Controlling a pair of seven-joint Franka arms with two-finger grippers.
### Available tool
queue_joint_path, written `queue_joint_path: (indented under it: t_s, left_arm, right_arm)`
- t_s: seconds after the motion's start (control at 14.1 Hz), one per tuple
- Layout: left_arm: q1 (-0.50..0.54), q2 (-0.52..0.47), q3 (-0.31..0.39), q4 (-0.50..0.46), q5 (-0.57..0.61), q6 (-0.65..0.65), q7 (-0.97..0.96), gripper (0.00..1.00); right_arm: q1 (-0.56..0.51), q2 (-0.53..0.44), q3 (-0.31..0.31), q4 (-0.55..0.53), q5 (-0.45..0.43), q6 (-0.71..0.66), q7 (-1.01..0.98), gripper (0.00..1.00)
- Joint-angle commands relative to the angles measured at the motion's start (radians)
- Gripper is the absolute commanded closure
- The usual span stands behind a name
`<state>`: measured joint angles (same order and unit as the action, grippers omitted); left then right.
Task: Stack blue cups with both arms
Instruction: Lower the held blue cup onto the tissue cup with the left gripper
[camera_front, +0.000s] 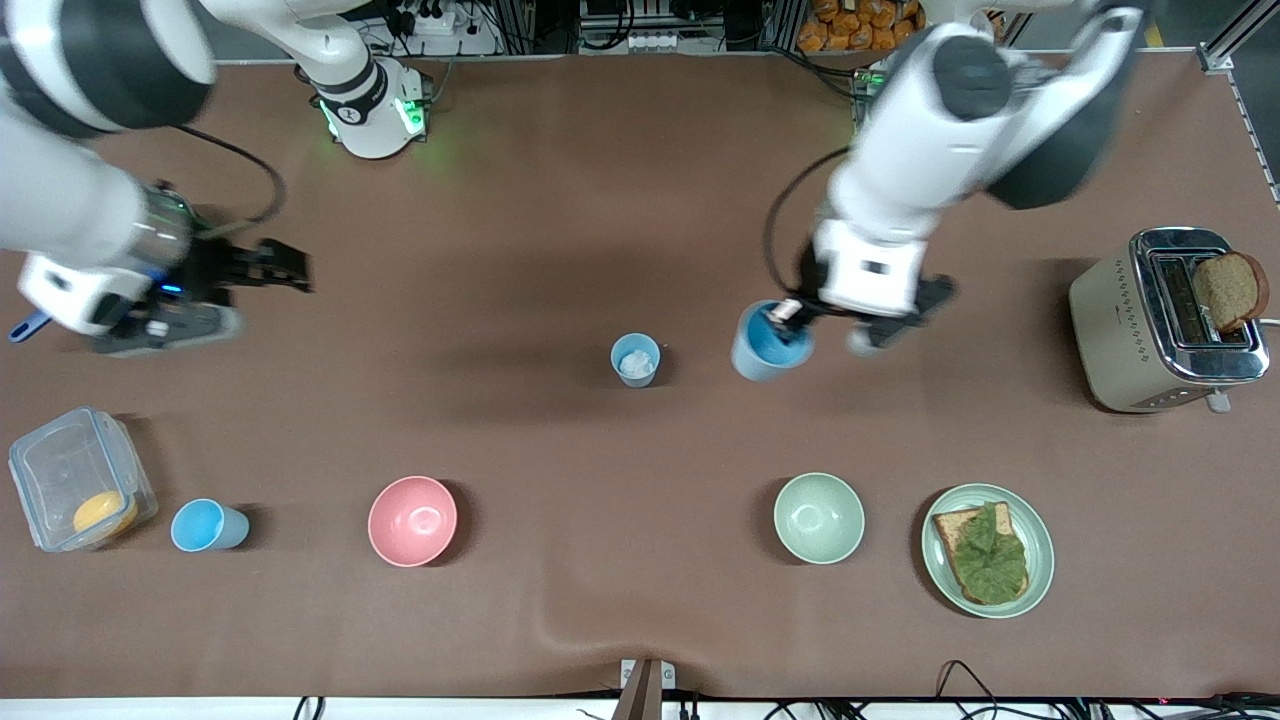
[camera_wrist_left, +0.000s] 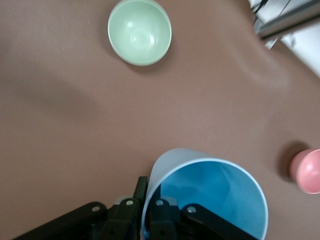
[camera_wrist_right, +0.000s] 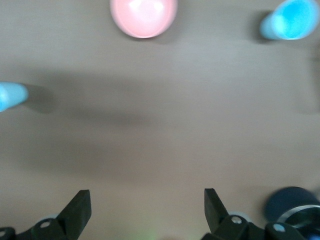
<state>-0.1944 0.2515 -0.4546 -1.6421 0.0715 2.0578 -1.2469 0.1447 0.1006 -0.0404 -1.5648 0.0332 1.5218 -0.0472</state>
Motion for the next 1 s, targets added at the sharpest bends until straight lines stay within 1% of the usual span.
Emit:
queue_joint_path:
  t_s: [0.0,0.07,0.21,0.36,0.57,0.71,0.78,0.92]
  left_arm:
    - [-0.081,0.076,0.007,0.008,0.091,0.005,-0.087,1.0]
    - [-0.114,0.11,0.007,0.01,0.121,0.007,-0.112,1.0]
    - [-0.169,0.184,0.007,0.019,0.181,0.018,-0.153,1.0]
    - [-0.191,0.244,0.008,0.033,0.22,0.033,-0.157,1.0]
    - [-0.223,0.27,0.008,0.036,0.221,0.108,-0.157,1.0]
    - [-0.243,0.294,0.011,0.041,0.218,0.14,-0.158,1.0]
    - [-0.246,0.304,0.013,0.05,0.221,0.153,-0.158,1.0]
    - [-0.246,0.318,0.013,0.056,0.225,0.154,-0.164,1.0]
  right_arm:
    - [-0.127,-0.103,0.082,-0.13,-0.058,0.079,-0.055,0.0]
    - [-0.143,-0.117,0.089,-0.141,-0.076,0.087,-0.071,0.0]
    - [-0.149,-0.165,0.089,-0.174,-0.081,0.089,-0.065,0.0]
    - [-0.154,-0.176,0.089,-0.189,-0.082,0.089,-0.071,0.0]
    - [-0.181,-0.177,0.096,-0.184,-0.081,0.089,-0.074,0.0]
    - [-0.178,-0.183,0.105,-0.172,-0.072,0.06,-0.06,0.0]
    - [-0.181,-0.17,0.103,-0.147,-0.067,0.064,-0.06,0.0]
    - [-0.183,-0.162,0.102,-0.139,-0.062,0.064,-0.06,0.0]
